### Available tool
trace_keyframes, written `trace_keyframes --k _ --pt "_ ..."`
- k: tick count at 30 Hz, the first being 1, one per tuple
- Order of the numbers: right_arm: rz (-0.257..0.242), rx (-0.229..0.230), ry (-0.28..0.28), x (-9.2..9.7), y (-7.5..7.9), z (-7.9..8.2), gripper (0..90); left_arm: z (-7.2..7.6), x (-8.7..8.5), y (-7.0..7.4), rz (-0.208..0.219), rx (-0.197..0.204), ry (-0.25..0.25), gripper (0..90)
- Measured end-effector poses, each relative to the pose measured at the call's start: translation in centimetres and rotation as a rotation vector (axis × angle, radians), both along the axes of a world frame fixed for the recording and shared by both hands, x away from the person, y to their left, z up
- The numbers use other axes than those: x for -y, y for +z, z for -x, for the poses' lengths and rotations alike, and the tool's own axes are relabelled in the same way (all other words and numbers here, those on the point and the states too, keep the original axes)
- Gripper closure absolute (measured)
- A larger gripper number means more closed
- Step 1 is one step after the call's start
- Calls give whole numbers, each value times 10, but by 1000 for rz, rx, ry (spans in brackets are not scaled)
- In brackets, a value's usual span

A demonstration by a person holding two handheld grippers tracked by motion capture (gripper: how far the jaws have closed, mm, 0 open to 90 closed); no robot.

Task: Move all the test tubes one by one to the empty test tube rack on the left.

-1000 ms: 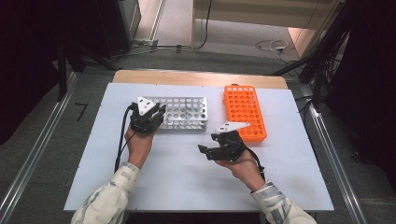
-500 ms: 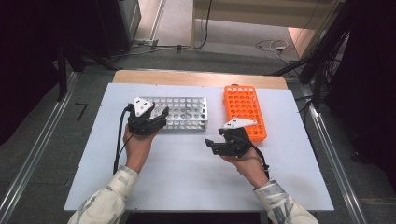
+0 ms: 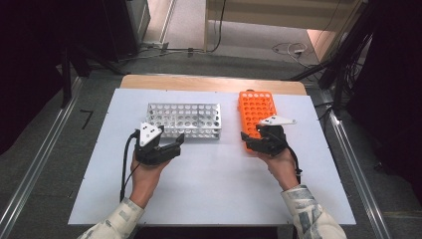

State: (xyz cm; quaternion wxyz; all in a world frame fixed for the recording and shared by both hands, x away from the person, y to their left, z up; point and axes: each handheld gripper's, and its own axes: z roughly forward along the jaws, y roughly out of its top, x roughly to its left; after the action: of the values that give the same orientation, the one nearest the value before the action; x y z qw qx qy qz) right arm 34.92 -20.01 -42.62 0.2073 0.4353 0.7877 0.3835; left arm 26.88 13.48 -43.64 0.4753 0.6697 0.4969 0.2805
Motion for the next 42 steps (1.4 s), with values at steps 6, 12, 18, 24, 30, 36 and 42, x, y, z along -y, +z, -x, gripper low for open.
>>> trace_keyframes --k 6,12,18,24,30,36,42 --pt "18 16 -67 13 -3 -14 380 2 0 -4 -1 -6 -2 261" --pt "41 33 -151 18 -8 -33 414 3 1 -6 -1 -4 -7 260" --pt "56 36 -225 23 -10 -54 457 3 1 -7 -2 -8 -17 261" --pt "76 34 -279 31 -16 -73 520 3 2 -8 -3 -7 -22 262" --pt "89 42 -292 28 -18 -83 563 3 2 -8 -3 -7 -26 265" --pt "96 25 -312 30 -19 -97 594 3 3 -7 -5 -5 -29 265" --pt "98 16 -308 28 -21 -103 657 3 2 -8 -1 -8 -30 265"
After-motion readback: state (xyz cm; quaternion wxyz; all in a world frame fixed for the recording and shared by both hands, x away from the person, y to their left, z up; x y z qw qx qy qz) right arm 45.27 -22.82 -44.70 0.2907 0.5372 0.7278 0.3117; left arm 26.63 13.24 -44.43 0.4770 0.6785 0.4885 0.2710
